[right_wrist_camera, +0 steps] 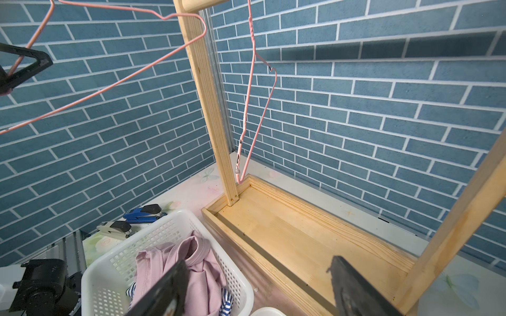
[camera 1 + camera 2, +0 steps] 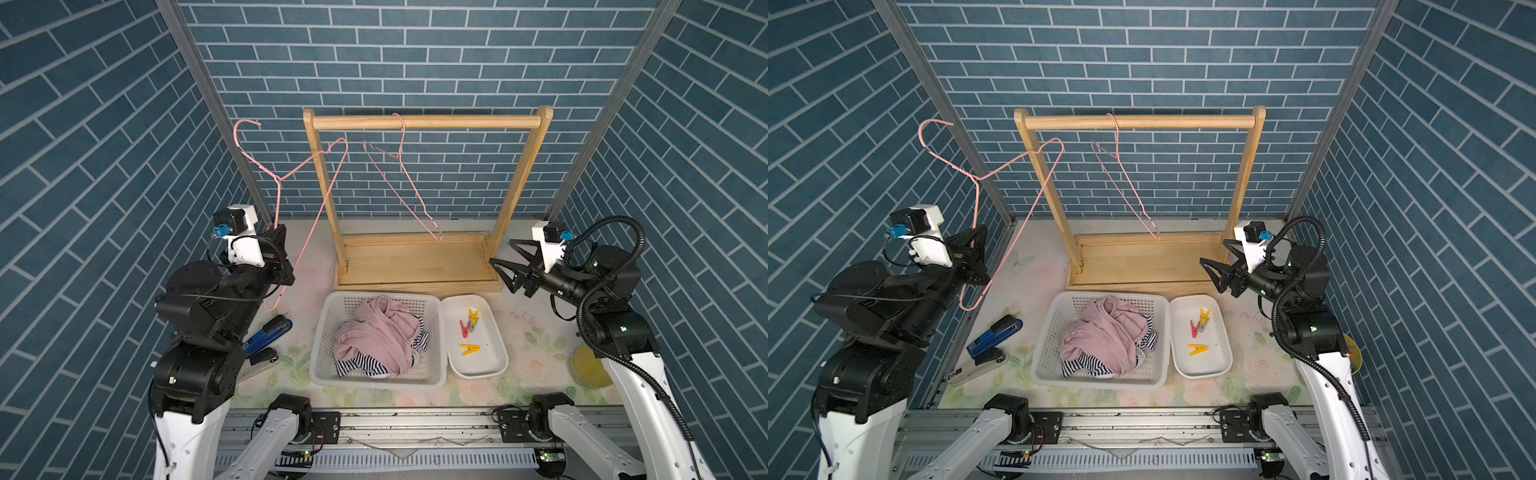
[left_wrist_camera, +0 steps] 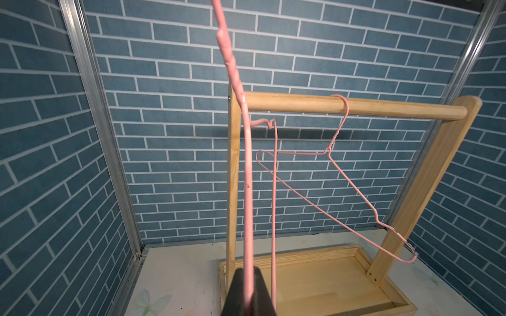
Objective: Remove the clothespins securing tank tops to the hanger
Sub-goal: Place the hanger on the clothesline.
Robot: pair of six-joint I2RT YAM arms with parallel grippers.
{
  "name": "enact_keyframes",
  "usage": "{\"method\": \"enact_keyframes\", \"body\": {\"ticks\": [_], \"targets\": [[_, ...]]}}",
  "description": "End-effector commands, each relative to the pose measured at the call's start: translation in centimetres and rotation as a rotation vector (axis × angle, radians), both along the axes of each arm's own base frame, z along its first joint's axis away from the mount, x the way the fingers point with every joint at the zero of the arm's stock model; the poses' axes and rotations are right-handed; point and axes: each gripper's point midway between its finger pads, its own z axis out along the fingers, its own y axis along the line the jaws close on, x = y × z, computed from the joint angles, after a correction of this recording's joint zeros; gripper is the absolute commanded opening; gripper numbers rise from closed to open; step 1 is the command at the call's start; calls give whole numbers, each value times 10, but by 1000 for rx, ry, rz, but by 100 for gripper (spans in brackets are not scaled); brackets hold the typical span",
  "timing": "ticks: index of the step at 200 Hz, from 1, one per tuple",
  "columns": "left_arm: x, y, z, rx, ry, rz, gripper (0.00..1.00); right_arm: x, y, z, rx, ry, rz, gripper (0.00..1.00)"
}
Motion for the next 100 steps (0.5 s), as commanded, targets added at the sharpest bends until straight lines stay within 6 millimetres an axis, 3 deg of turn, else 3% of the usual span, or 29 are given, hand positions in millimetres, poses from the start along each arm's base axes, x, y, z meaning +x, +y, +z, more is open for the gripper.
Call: {"method": "enact_keyframes", "body": {"ticks": [1,45,100], "targets": [[6,6,-5,-16,28,37,0,0,-3,4,24,-5,-27,82],[16,12,-5,-9,67,90,0,6,-4,-3,22,18,-50,82],[37,-15,-5,122,106,91,0,16,-1,-5,35,32,-47,82]]}}
